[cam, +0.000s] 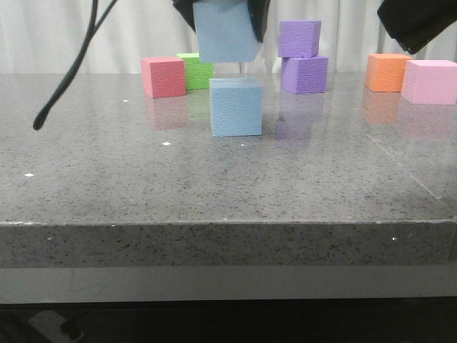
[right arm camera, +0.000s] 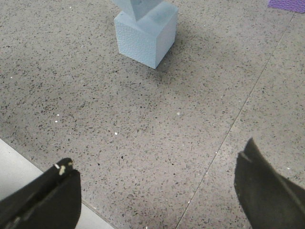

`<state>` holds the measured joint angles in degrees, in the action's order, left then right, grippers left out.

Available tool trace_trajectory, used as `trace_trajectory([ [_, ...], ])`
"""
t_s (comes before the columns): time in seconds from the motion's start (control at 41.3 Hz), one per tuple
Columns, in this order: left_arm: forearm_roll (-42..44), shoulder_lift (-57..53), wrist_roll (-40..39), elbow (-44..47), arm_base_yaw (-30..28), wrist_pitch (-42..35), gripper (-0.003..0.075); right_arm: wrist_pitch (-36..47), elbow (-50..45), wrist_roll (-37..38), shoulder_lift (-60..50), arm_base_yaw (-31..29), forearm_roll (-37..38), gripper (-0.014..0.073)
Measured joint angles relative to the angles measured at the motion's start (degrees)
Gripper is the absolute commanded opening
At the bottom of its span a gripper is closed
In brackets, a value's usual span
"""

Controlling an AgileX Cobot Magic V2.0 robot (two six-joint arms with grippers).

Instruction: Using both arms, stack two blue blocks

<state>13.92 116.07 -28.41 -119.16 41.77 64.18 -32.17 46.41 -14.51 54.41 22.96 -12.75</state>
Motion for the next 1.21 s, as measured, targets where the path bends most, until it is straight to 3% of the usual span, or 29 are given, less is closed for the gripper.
trace_trajectory([
  [0.266,0.0,0.5,-1.2,-0.1,0.0,-0.8,0.0559,0.0,0.0,0.0,0.0,0.0,0.0,0.0655],
  [0.799,0.4,1.2,-0.7,-0.2,-0.1,-1.7,0.0559,0.0,0.0,0.0,0.0,0.0,0.0,0.0655],
  [1.211,-6.6,-9.4,20.7,-0.2,0.1,7.7,0.0557,0.0,0.0,0.0,0.0,0.0,0.0,0.0655],
])
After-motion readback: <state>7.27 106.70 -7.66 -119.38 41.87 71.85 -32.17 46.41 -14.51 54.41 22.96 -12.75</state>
